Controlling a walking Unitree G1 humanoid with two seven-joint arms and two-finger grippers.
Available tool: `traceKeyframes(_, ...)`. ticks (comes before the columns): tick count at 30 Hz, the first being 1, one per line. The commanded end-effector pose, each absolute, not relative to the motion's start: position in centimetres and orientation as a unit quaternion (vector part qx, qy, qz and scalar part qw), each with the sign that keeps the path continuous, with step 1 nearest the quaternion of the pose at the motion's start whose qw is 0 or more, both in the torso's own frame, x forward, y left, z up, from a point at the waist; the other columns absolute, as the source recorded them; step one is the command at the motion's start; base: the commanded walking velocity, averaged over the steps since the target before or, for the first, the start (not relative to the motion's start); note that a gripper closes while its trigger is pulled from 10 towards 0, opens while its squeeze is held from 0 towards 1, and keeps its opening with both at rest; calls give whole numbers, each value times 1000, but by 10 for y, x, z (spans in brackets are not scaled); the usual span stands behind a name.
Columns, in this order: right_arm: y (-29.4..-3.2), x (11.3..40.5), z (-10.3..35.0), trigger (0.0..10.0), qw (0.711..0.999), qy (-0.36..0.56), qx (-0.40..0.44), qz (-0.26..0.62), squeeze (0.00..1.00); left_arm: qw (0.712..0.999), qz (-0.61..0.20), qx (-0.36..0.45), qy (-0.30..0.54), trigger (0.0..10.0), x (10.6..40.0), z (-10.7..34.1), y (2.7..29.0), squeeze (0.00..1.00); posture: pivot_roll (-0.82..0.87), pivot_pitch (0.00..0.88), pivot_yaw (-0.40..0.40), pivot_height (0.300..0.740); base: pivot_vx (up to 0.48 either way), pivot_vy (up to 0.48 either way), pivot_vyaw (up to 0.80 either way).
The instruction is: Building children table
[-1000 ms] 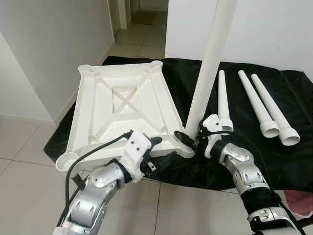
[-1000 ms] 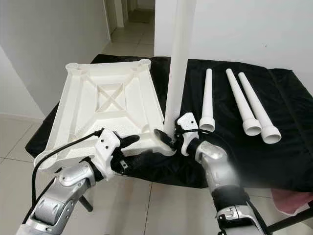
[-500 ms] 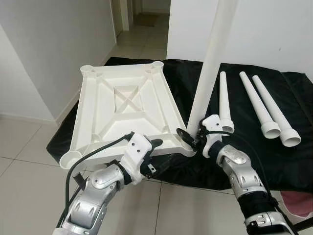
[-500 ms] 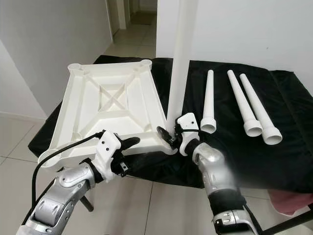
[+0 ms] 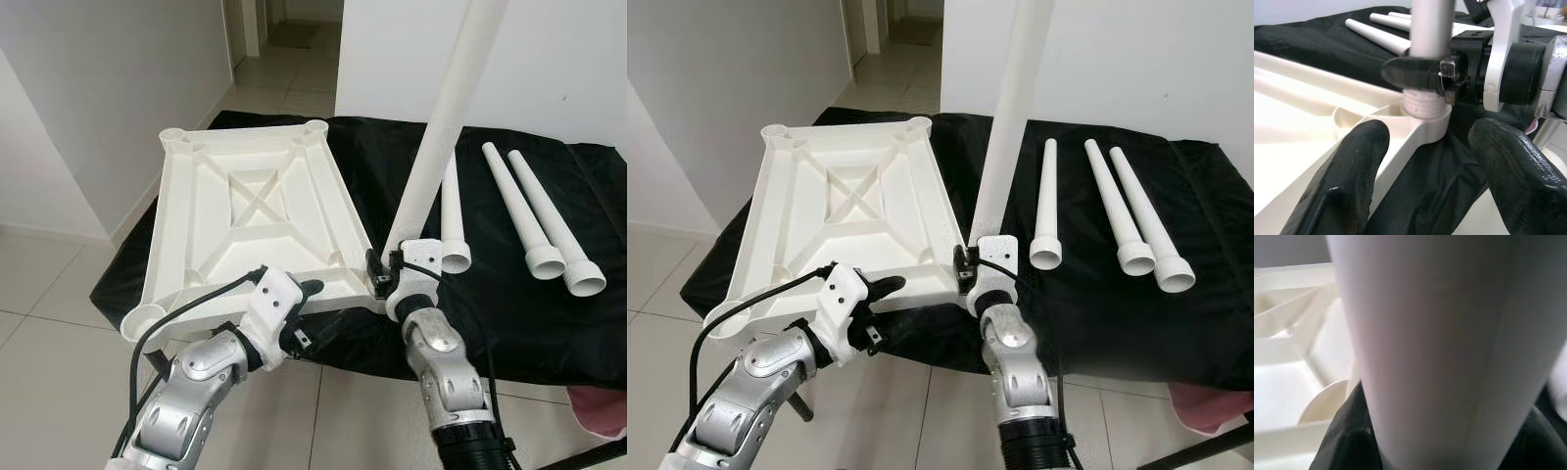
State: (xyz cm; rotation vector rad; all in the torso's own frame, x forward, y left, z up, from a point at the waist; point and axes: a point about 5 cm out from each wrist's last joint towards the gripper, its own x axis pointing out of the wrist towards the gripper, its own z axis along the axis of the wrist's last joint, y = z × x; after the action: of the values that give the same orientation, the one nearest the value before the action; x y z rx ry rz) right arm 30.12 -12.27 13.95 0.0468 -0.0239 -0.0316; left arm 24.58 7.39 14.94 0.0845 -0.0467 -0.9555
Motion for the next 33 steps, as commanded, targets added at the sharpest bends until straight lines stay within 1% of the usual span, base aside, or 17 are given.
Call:
traceKeyframes(1, -132, 296, 123, 10000, 997, 35, 30, -69, 0, 893, -447, 43, -17, 10000, 245, 146, 75, 0, -34, 18, 16, 740, 0, 0, 0)
traceKeyframes(10, -119, 295, 136, 10000, 998, 5, 46, -41, 0, 892, -450, 44, -16, 10000, 245, 145, 73, 0, -40, 13, 14, 740, 0, 0, 0)
traceKeyframes(11, -118, 295, 137, 10000, 998, 3, 46, -35, 957, 891, -451, 44, -17, 10000, 245, 145, 74, 0, -40, 13, 14, 740, 0, 0, 0)
traceKeyframes(12, -118, 294, 139, 10000, 999, -3, 45, -29, 1000, 891, -451, 45, -17, 10000, 245, 145, 74, 0, -41, 13, 15, 740, 0, 0, 0)
traceKeyframes(16, -121, 293, 143, 10000, 999, -13, 33, -24, 1000, 891, -451, 45, -17, 10000, 245, 146, 74, 0, -40, 13, 14, 740, 0, 0, 0)
traceKeyframes(17, -127, 293, 145, 10000, 1000, -19, 20, -10, 1000, 891, -451, 45, -17, 10000, 245, 146, 74, 0, -40, 13, 14, 740, 0, 0, 0)
traceKeyframes(18, -131, 293, 146, 10000, 1000, -21, 14, 3, 431, 891, -450, 45, -17, 10000, 244, 146, 74, 0, -41, 17, 14, 740, 0, 0, 0)
traceKeyframes(19, -134, 293, 146, 10000, 999, -23, 12, 23, 0, 891, -451, 45, -17, 10000, 244, 146, 74, 0, -41, 18, 14, 740, 0, 0, 0)
traceKeyframes(22, -136, 293, 147, 10000, 999, -24, 11, 37, 0, 891, -451, 45, -17, 10000, 244, 146, 74, 0, -41, 18, 14, 740, 0, 0, 0)
traceKeyframes(23, -139, 293, 147, 10000, 997, -24, 6, 69, 0, 891, -451, 45, -17, 10000, 244, 146, 74, 0, -42, 18, 16, 740, 0, 0, 0)
traceKeyframes(24, -139, 293, 147, 10000, 997, -24, 6, 69, 0, 891, -451, 45, -17, 10000, 244, 146, 74, 0, -42, 18, 16, 740, 0, 0, 0)
traceKeyframes(25, -144, 294, 148, 10000, 993, -27, -10, 116, 0, 891, -451, 45, -17, 10000, 245, 146, 74, 0, -44, 19, 20, 740, 0, 0, 0)
traceKeyframes(26, -144, 294, 148, 10000, 993, -27, -10, 116, 0, 891, -451, 45, -17, 10000, 245, 146, 74, 0, -44, 19, 20, 740, 0, 0, 0)
traceKeyframes(28, -147, 296, 149, 10000, 984, -28, -24, 173, 0, 891, -452, 47, -17, 10000, 245, 146, 75, 0, -46, 21, 24, 740, 0, 0, 0)
traceKeyframes(29, -147, 296, 149, 10000, 984, -28, -24, 173, 0, 891, -452, 47, -17, 10000, 245, 146, 75, 0, -46, 21, 24, 740, 0, 0, 0)
traceKeyframes(32, -153, 303, 148, 10000, 968, -24, -52, 245, 0, 890, -453, 48, -18, 10000, 246, 147, 75, 0, -49, 22, 27, 740, 0, 0, 0)
traceKeyframes(33, -153, 303, 148, 10000, 968, -24, -52, 245, 0, 890, -453, 48, -18, 10000, 246, 147, 75, 0, -49, 22, 27, 740, 0, 0, 0)
